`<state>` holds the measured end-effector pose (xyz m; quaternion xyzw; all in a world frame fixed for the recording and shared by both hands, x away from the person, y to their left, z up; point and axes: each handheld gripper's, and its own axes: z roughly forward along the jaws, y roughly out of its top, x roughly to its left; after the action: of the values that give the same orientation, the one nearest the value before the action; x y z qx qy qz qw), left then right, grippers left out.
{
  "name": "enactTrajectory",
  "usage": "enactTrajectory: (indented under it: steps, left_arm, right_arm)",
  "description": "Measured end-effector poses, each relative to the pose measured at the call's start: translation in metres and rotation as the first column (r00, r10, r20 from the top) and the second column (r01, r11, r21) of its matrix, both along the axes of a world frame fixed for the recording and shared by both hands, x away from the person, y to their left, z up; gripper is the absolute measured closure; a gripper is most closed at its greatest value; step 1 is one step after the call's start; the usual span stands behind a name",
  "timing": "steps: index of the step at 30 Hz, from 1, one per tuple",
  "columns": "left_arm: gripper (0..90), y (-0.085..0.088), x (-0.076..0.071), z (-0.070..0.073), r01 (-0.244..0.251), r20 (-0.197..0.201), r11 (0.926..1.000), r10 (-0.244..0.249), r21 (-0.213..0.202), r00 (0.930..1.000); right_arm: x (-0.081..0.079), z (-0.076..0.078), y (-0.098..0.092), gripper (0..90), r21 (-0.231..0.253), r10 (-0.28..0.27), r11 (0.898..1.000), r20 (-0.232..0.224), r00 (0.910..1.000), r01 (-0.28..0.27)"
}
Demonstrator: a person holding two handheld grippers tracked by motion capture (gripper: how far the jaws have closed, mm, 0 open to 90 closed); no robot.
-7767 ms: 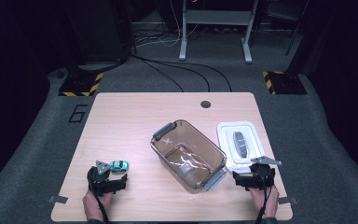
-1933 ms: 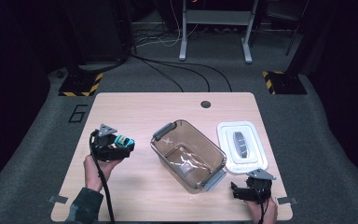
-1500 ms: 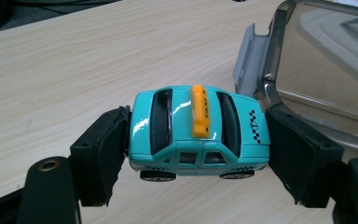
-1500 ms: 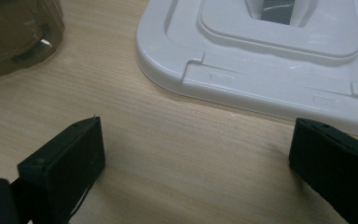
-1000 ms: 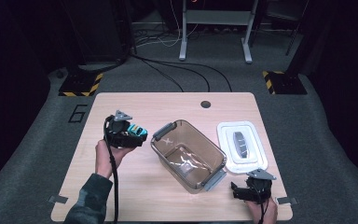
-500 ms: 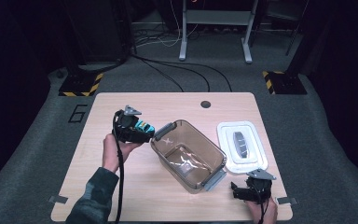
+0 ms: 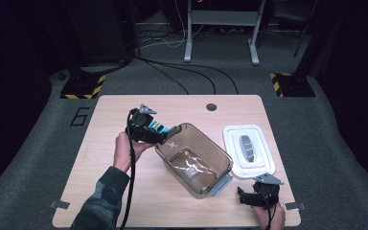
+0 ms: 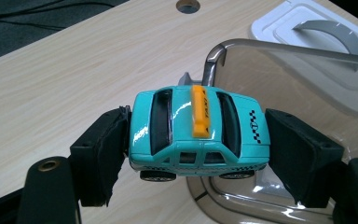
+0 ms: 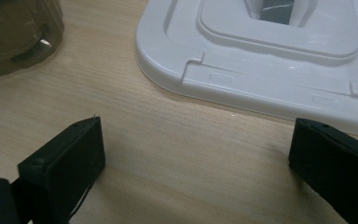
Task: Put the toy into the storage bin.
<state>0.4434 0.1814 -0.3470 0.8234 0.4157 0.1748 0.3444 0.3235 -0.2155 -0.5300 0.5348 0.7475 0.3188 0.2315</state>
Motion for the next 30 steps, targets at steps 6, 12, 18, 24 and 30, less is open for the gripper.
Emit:
enactTrajectory:
  steps: [6, 12, 18, 24, 30]
  left_arm:
    - [24.4, -0.010, 0.004, 0.002, 0.011, -0.001, 0.9999, -0.011, 0.000, 0.9999]
    - [24.3, -0.018, 0.006, 0.003, 0.014, 0.000, 0.9997, -0.014, -0.021, 0.9999]
    - [24.3, -0.029, 0.009, 0.000, 0.012, -0.011, 0.9995, -0.012, -0.028, 0.9999]
    - [24.3, -0.041, 0.011, -0.004, 0.020, -0.023, 0.9994, -0.021, -0.029, 0.9995]
    - [24.4, -0.051, 0.013, -0.010, 0.029, -0.036, 0.9990, -0.030, -0.035, 0.9989]
  right_arm:
    - [0.000, 0.000, 0.000, 2.8, 0.000, 0.000, 1.000, 0.000, 1.0000, 0.000]
    - [0.000, 0.000, 0.000, 2.8, -0.001, -0.001, 1.000, 0.002, 1.0000, 0.001]
    - [0.000, 0.000, 0.000, 2.8, 0.001, -0.003, 1.000, 0.001, 1.0000, 0.003]
    - [0.000, 0.000, 0.000, 2.9, 0.001, -0.006, 1.000, 0.001, 1.0000, 0.006]
    - [0.000, 0.000, 0.000, 2.9, 0.001, -0.006, 1.000, 0.001, 1.0000, 0.006]
